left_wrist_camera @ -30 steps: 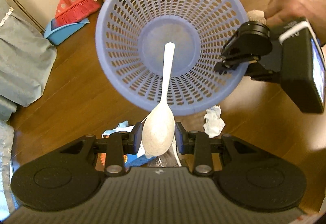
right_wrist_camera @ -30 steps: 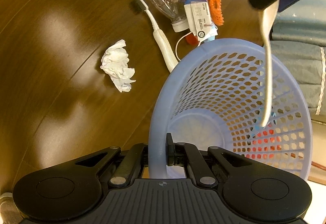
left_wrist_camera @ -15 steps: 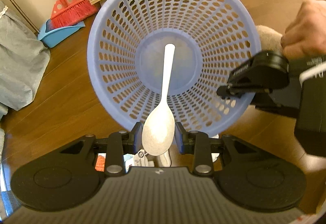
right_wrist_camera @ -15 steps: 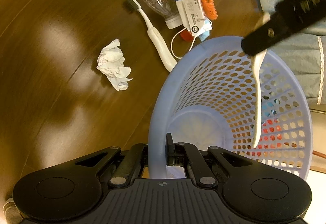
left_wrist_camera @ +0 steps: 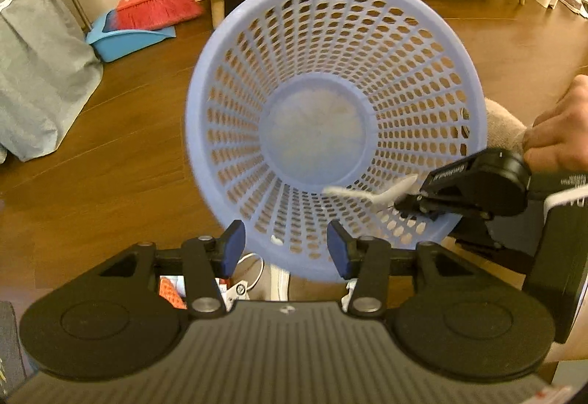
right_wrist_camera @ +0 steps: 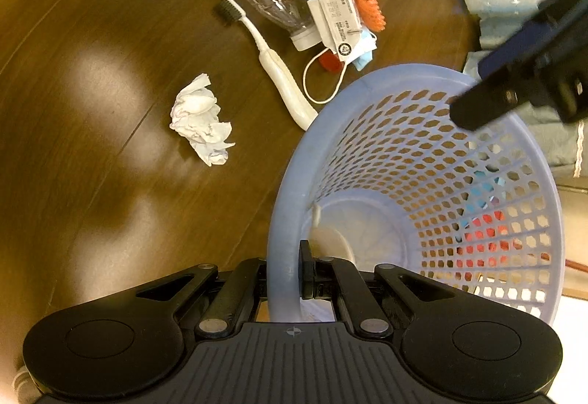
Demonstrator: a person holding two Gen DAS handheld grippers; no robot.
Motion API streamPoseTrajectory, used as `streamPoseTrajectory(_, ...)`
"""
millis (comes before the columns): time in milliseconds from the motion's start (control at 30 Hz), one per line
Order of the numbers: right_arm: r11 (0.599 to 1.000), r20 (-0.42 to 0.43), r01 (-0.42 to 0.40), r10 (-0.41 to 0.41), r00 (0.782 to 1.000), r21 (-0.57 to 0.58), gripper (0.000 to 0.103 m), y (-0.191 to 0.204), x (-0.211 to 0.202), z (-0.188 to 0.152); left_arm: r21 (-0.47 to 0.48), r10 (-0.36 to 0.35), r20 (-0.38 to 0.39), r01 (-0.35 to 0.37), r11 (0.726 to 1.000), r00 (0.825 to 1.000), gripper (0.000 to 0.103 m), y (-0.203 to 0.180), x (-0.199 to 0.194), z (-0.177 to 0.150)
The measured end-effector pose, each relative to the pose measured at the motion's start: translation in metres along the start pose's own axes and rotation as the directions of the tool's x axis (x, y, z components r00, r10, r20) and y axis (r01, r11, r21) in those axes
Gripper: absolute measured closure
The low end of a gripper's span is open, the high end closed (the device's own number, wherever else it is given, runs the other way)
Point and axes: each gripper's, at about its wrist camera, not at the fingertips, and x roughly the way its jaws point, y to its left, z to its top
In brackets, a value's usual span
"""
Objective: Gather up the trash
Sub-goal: 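Lift the spoon with the left gripper and drop it into the wastebasket, then move the left gripper to the Cestbon water bottle and grasp it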
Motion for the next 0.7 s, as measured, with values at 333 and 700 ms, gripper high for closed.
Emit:
streamPoseTrajectory(333, 1.0, -0.005, -0.006, 0.006, 1.0, 0.023, 0.103, -0.003, -0.003, 0.001, -0.157, 0.034, -0.021, -0.036, 0.987, 0.999, 0.059, 0.023, -0.01, -0.036)
streamPoseTrajectory(700, 0.999, -0.011, -0.01, 0.011, 1.0, 0.032, 0.103, -0.006, -0.001, 0.007, -0.339, 0.09, -0.091, -0.116, 0.934, 0.992, 0.058, 0.032, -0.011, -0.094)
